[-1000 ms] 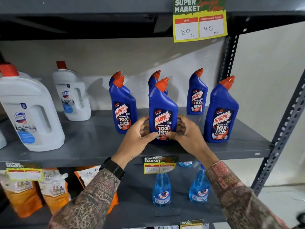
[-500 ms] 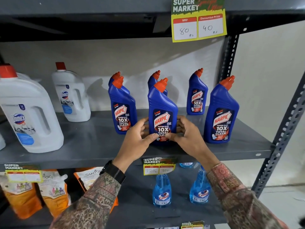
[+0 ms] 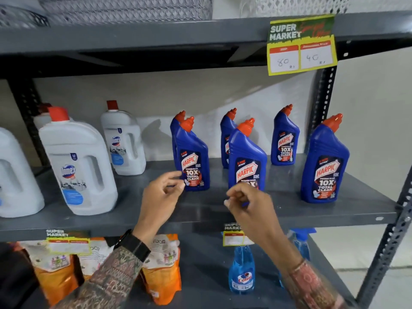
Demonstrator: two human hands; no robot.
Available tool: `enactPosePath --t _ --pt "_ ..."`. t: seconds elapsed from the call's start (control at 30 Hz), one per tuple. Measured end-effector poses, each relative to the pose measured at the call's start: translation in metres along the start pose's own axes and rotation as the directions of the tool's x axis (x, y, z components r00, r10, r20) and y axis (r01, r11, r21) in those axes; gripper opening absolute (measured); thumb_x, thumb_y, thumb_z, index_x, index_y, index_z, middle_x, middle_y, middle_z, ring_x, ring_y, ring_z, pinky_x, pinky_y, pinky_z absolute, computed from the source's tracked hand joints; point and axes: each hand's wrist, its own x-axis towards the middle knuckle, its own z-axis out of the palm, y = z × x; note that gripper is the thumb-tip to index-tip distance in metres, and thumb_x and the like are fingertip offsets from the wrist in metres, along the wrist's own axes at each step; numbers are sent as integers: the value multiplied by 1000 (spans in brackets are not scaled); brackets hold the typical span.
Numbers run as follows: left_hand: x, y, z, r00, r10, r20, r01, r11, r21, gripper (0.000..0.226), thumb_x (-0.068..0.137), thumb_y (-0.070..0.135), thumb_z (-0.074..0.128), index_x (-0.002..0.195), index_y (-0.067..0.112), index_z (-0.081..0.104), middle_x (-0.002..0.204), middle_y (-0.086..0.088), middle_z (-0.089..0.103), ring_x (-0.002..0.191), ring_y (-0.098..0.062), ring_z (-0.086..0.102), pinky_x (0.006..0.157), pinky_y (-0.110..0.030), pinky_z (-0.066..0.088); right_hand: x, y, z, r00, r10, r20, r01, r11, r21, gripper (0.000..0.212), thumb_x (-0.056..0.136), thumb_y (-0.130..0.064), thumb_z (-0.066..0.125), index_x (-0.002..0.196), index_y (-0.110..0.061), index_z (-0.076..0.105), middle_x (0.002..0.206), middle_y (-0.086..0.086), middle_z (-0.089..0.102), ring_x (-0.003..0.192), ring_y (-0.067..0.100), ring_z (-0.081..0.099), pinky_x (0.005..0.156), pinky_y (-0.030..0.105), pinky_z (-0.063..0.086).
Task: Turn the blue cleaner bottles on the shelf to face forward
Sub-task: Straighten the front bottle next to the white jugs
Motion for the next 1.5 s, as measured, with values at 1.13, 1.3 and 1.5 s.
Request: enactPosePath --t 1.13,1.3,1.5 --pt "16 -32 -48 965 17 262 33 982 -187 43 99 18 71 121 51 53 106 23 78 101 5 73 76 -15 59 44 -20 96 996 54 71 -61 994 96 52 82 -15 86 122 -26 53 106 -16 68 93 -13 67 70 10 56" --pt "18 -33 -49 964 17 264 42 976 -216 47 98 12 72 127 44 55 117 11 74 102 7 72 77 -15 58 45 -18 97 995 39 87 -51 989 140 57 85 -20 84 134 -19 55 118 -6 72 105 4 71 83 24 62" --pt "18 -34 -50 956 11 292 54 976 -211 60 97 10 72 150 23 47 130 1 72 112 -6 72 88 -24 60 47 -18 95 987 50 150 -79 977 196 62 82 -22 87 134 -23 55 119 -8 73 104 9 74 85 29 64"
